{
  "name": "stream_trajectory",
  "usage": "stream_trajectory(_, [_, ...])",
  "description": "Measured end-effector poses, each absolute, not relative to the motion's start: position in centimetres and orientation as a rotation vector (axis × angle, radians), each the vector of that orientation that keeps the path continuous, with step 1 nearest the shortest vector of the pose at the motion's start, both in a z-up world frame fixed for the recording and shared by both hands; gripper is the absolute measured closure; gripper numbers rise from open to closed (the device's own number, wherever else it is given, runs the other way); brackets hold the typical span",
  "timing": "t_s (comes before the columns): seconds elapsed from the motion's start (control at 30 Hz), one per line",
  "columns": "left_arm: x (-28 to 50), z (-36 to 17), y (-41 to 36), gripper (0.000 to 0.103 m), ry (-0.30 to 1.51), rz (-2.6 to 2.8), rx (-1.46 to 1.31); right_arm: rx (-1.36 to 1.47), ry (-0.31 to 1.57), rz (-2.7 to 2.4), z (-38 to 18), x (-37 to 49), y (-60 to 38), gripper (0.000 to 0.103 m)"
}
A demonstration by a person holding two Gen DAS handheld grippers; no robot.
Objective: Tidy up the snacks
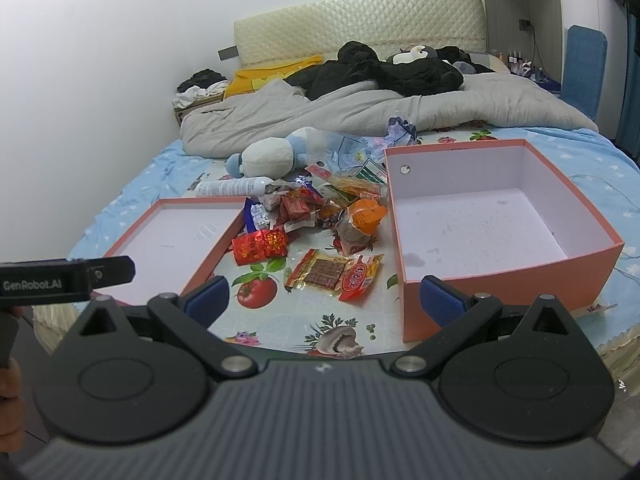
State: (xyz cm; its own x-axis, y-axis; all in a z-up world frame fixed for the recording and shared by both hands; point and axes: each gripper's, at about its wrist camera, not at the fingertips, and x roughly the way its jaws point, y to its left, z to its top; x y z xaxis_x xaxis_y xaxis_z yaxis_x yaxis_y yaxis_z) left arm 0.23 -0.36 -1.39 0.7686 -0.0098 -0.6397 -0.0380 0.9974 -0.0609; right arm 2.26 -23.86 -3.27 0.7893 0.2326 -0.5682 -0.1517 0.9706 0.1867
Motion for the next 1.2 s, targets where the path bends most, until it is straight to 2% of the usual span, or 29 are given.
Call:
stream_trajectory(0.6, [0.5, -1.0, -0.1, 0.000, 0.705, 0.007, -0.067, 0.141, 0.655, 0.201, -3.9, 1.9, -23.9, 0.000])
stream_trajectory(1.2, [1.9, -3.2, 0.6, 0.000, 0.783, 0.030, -0.077, 0.149, 0.723, 0.208, -5.2, 3.4, -23.2, 0.000])
